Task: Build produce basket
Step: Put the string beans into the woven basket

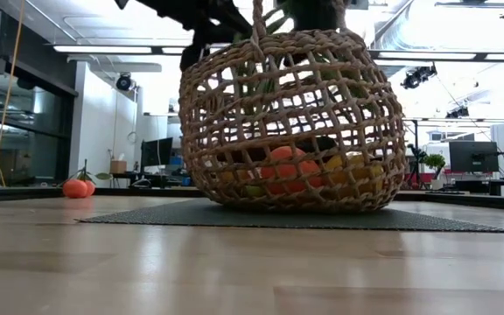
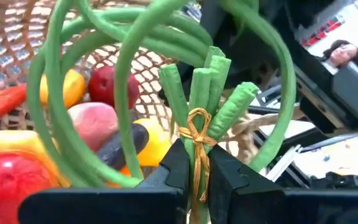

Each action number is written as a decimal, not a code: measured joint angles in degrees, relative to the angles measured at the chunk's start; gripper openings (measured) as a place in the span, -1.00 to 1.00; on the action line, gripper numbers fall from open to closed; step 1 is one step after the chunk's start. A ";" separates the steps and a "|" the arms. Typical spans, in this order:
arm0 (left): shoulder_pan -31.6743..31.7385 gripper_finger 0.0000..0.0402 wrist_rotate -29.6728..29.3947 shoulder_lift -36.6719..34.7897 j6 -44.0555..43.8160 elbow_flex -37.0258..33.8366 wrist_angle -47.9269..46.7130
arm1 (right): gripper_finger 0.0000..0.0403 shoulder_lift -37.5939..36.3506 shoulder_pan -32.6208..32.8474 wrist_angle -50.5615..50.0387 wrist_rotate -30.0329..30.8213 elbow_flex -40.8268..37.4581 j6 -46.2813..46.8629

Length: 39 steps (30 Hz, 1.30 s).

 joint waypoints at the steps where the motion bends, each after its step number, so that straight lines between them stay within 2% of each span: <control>1: -0.02 -0.92 -0.10 -0.75 0.00 0.00 -0.27 | -0.98 -0.34 -0.02 0.66 0.02 0.00 0.30; 11: 0.05 -0.94 -1.73 -5.63 2.60 0.00 -6.68 | -0.98 -0.63 1.80 12.59 -2.63 0.04 5.96; 23: -0.46 -0.95 -2.47 -5.79 3.29 -0.01 -11.07 | -0.98 4.64 3.48 16.86 -6.99 -0.18 13.96; 27: -0.46 -0.95 -2.57 -5.79 3.51 -0.02 -11.79 | -0.98 6.45 3.20 14.19 -6.49 -0.20 15.98; 32: -0.44 -0.95 -4.38 -4.38 3.63 -0.02 -11.64 | -0.98 6.94 2.29 7.68 -2.20 -0.24 18.45; 39: -0.44 -0.95 -4.68 -0.46 3.00 -0.03 -8.10 | -0.98 6.96 1.60 1.84 -1.73 -0.24 20.86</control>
